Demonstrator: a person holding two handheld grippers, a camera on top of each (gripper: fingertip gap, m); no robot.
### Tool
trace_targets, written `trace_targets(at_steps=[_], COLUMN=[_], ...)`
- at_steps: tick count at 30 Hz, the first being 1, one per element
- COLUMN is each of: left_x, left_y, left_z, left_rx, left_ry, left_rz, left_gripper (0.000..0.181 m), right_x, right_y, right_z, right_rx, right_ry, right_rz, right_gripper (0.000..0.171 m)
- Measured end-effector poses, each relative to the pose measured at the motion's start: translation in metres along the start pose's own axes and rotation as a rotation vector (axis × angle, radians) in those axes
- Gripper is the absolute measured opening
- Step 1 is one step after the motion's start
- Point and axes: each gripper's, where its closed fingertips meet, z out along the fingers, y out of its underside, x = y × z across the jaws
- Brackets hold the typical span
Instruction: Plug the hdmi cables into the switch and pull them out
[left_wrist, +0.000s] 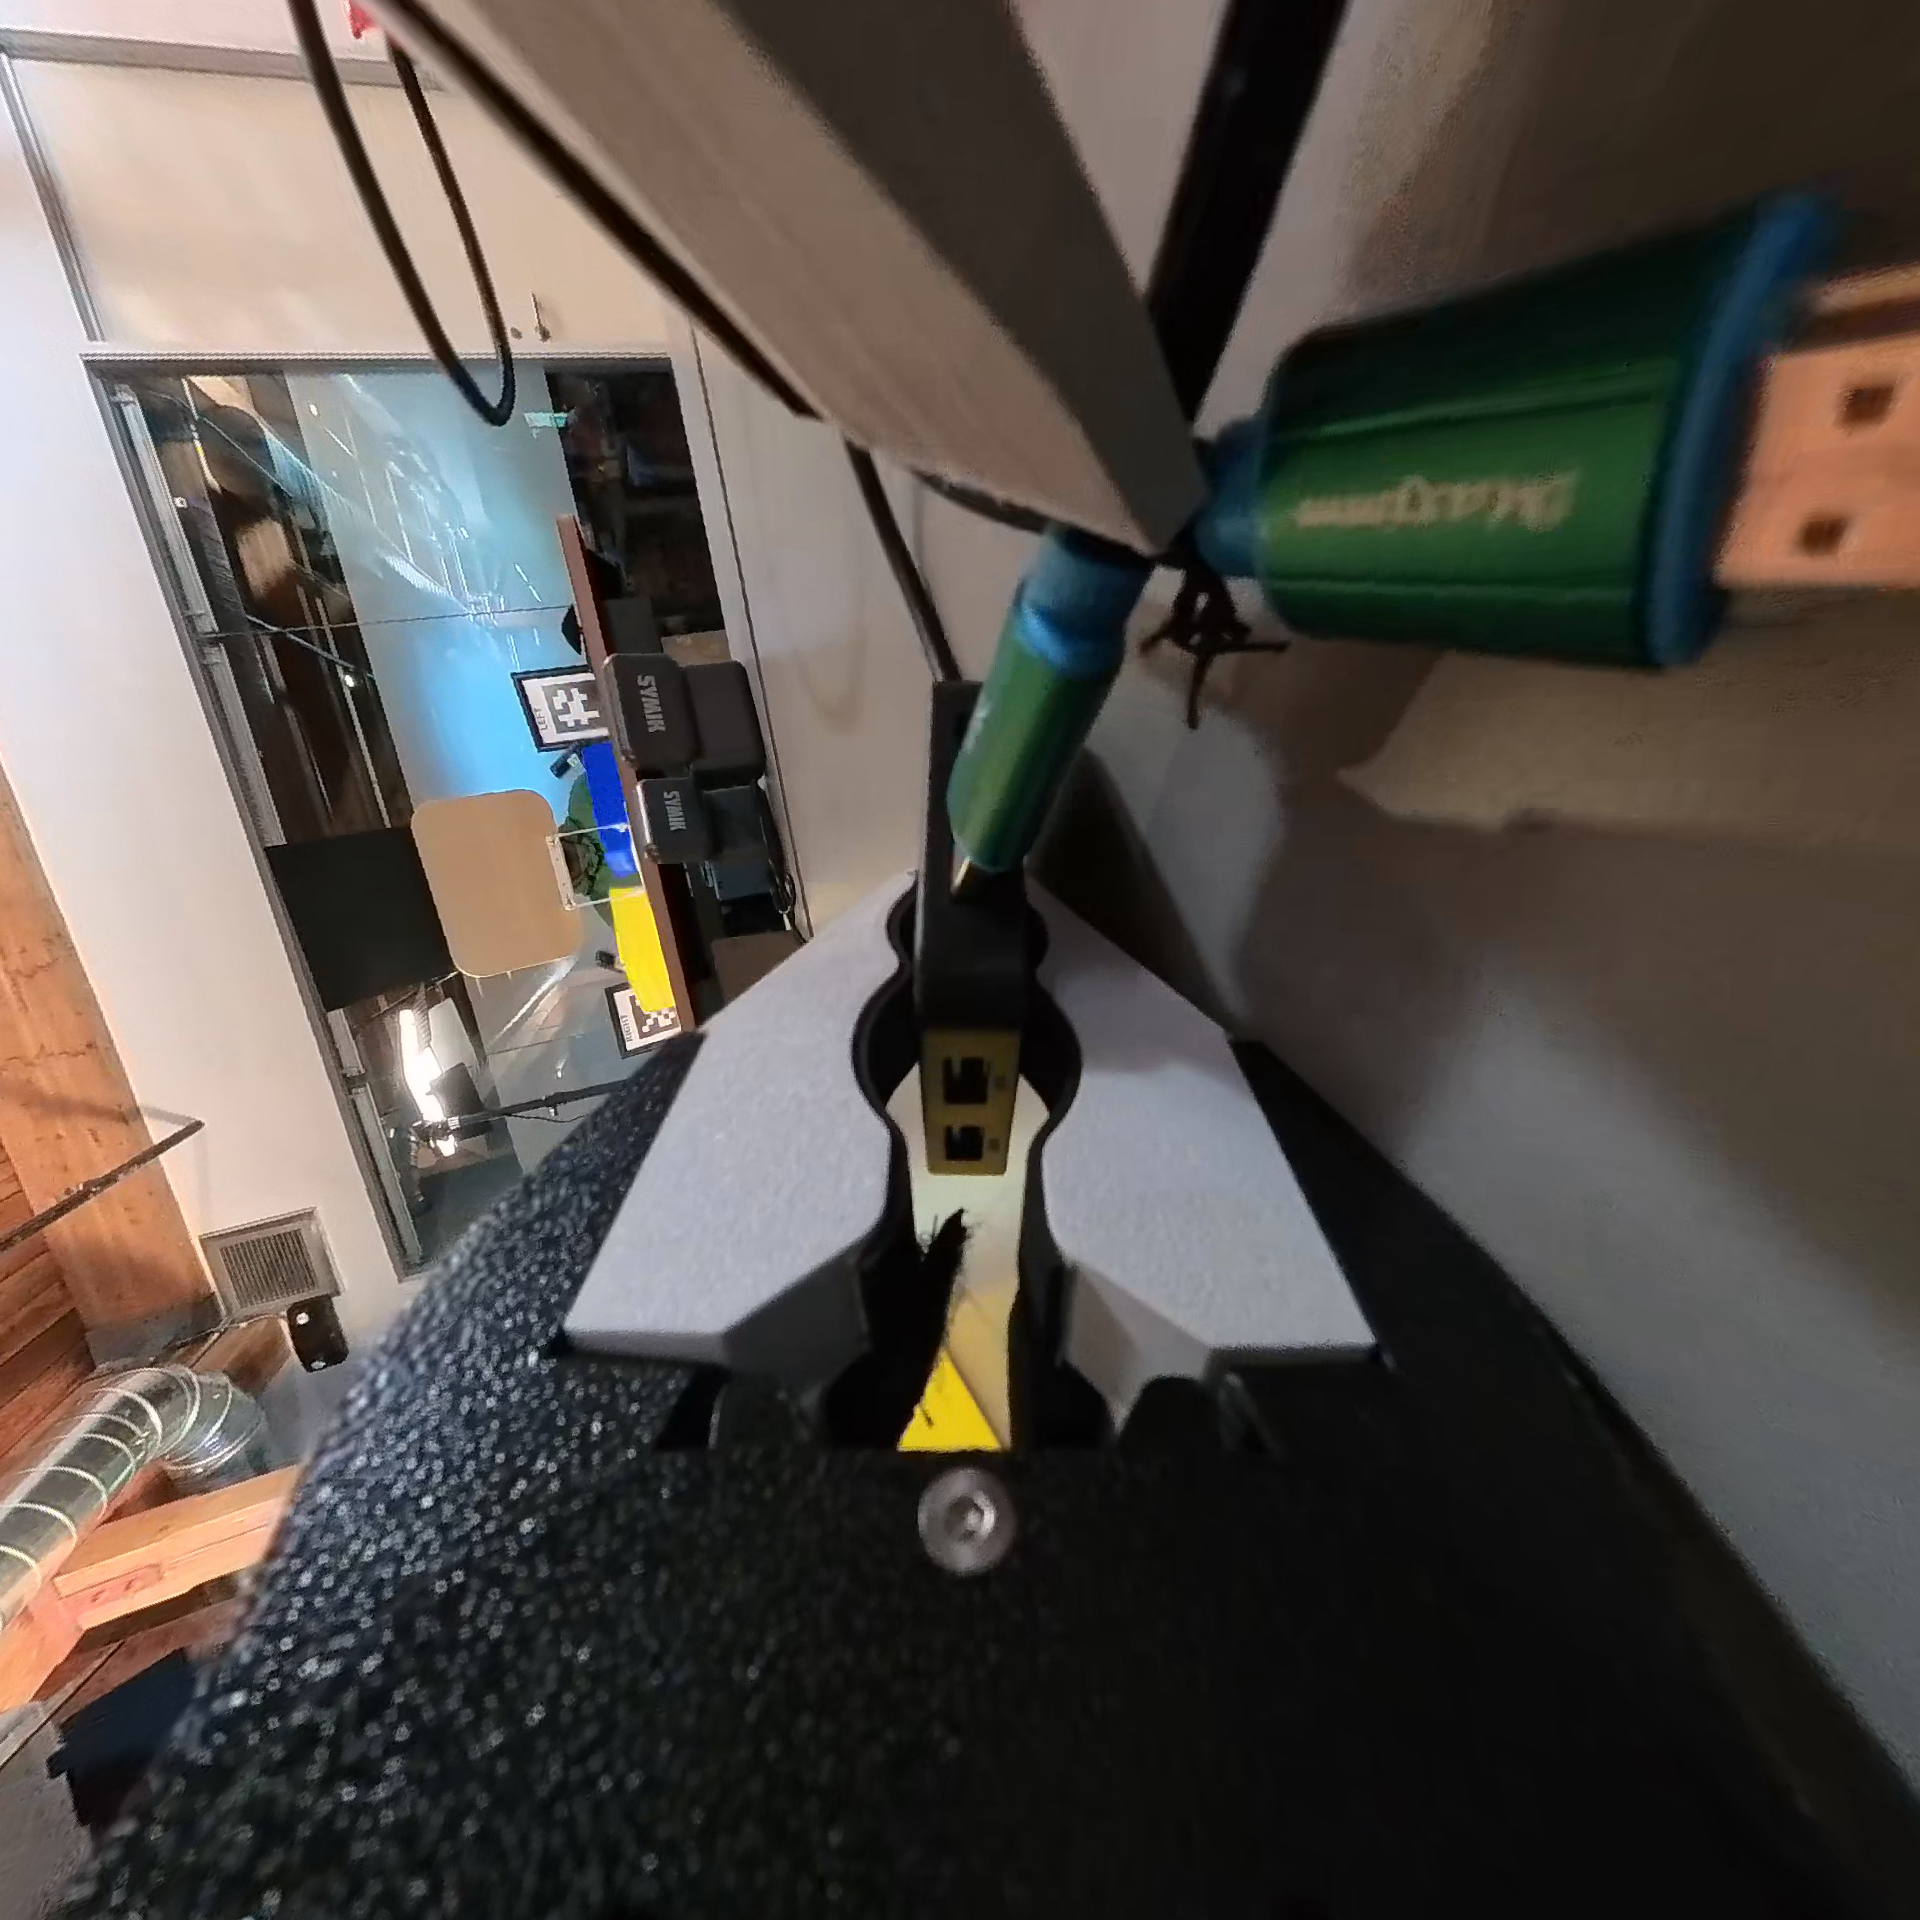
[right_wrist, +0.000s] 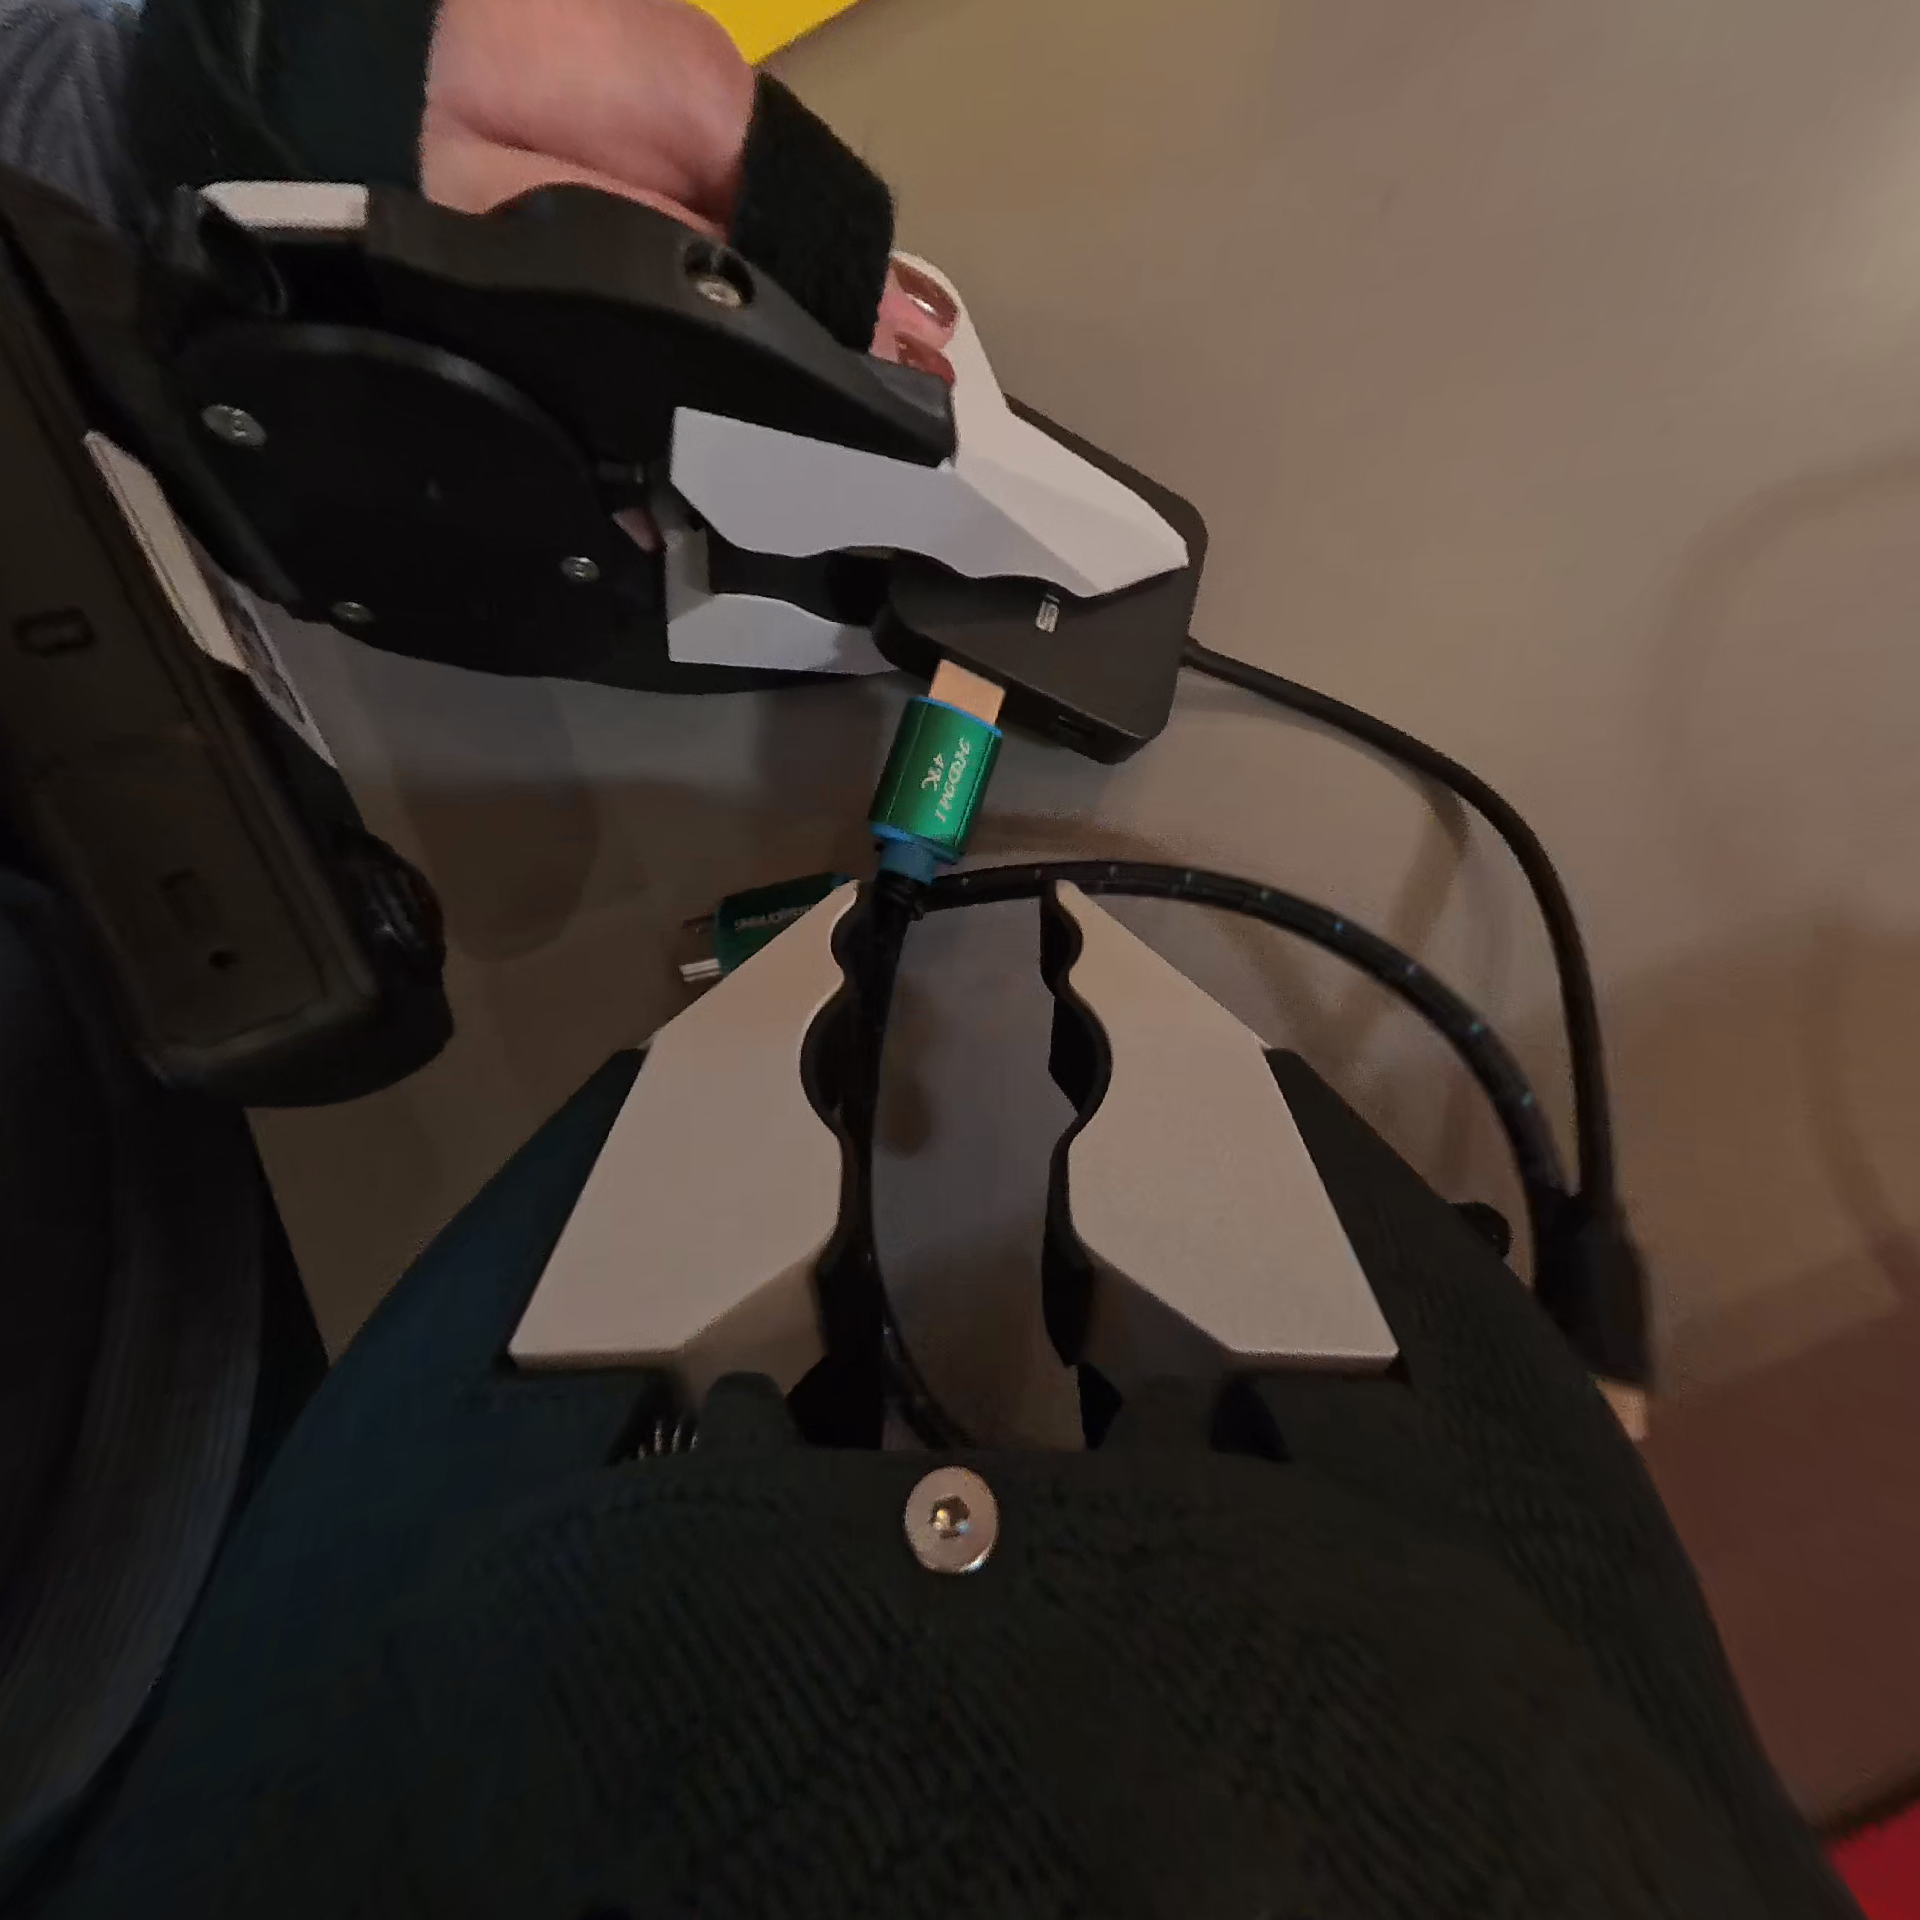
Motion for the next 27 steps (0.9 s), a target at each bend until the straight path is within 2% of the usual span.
trace_targets(at_steps=[4,7,10,14,17,22,27], left_x=[0.0,0.0,0.0,0.0,0.0,0.0,-0.002], left_y=[-0.001,-0.001,-0.001,-0.002,-0.002,-0.004,0.003], left_z=[0.0,-0.001,-0.001,-0.001,-0.001,-0.002,0.001], left_rx=[0.004,0.004,0.007,0.006,0.006,0.038,-0.073], left_ry=[-0.006,-0.01,-0.009,-0.012,-0.012,-0.004,-0.009], left_rz=[0.012,0.021,0.019,0.022,0.02,0.001,0.038], left_gripper=[0.011,0.011,0.011,0.011,0.011,0.01,0.01], right_x=[0.0,-0.005,-0.01,-0.013,-0.014,-0.01,-0.008], right_y=[-0.002,-0.004,-0.01,-0.002,-0.002,-0.006,-0.01], right_z=[-0.005,-0.009,-0.002,0.018,0.024,0.024,0.027], right_rx=[-0.004,-0.015,-0.008,-0.109,-0.117,-0.063,-0.025], right_ry=[-0.058,-0.182,-0.238,-0.193,-0.181,-0.167,-0.119], right_rz=[-0.04,0.049,0.116,0.073,0.044,0.098,0.243], right_gripper=[0.028,0.036,0.037,0.028,0.023,0.02,0.019])
